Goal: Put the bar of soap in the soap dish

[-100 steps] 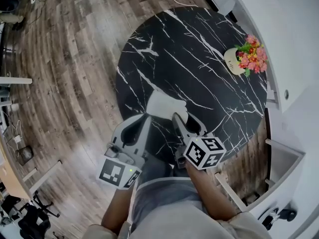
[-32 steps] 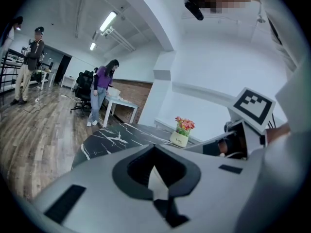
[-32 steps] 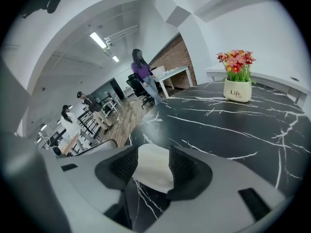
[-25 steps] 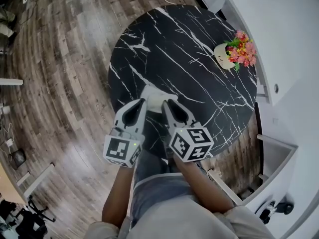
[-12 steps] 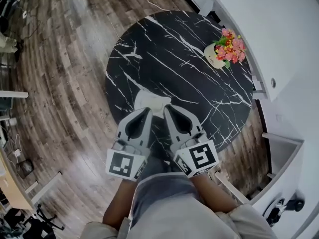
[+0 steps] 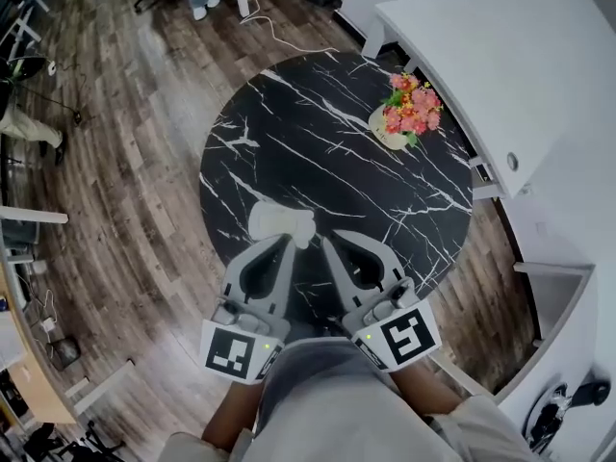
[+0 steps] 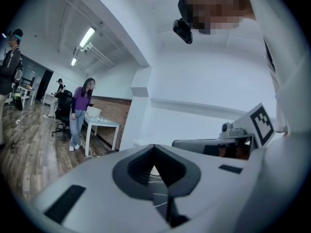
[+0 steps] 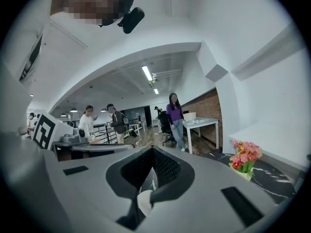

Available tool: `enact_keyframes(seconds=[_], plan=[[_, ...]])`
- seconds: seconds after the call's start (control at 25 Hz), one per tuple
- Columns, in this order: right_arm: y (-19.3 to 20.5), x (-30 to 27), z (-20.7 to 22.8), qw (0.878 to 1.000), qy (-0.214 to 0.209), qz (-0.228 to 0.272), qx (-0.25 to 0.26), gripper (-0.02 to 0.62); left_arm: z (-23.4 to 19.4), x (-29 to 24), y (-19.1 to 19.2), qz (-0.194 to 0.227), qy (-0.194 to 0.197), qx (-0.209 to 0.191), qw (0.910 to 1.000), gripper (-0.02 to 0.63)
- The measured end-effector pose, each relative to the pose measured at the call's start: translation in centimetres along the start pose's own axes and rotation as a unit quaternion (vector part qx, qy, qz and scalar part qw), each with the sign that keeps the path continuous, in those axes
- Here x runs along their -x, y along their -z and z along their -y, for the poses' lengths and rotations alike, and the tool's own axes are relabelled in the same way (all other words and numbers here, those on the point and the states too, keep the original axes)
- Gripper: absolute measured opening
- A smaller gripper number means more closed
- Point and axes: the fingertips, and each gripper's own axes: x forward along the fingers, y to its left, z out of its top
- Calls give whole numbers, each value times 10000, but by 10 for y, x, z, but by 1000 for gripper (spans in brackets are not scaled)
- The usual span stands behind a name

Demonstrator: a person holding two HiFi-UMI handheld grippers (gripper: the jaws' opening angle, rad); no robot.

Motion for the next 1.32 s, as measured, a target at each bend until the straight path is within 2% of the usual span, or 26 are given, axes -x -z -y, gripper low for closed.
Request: enact_keyframes(seconds=[0.24, 0.4, 0.56, 0.72, 1.16, 1.32], plan=[[-43, 27, 4, 9983, -38, 494, 292, 14, 23, -3, -32, 127, 71, -200, 9997, 3], [-56, 38, 9, 9985, -23, 533, 130, 14, 32, -3, -48, 416, 74, -242, 9988, 3], [-68, 42, 11, 9976, -82, 649, 218, 14, 42, -7, -56, 411, 138, -244, 9988, 3], [-72, 48, 17, 9973, -27, 693, 254, 14, 47, -8, -65, 584, 151, -333, 9976, 3], [-71, 55, 19, 9969, 43, 746, 254, 14, 52, -6, -59, 466, 148, -407, 9980, 3], [-68, 57, 16, 9974, 36, 679, 248, 14, 51, 0, -61, 545, 126, -327, 9979, 3]])
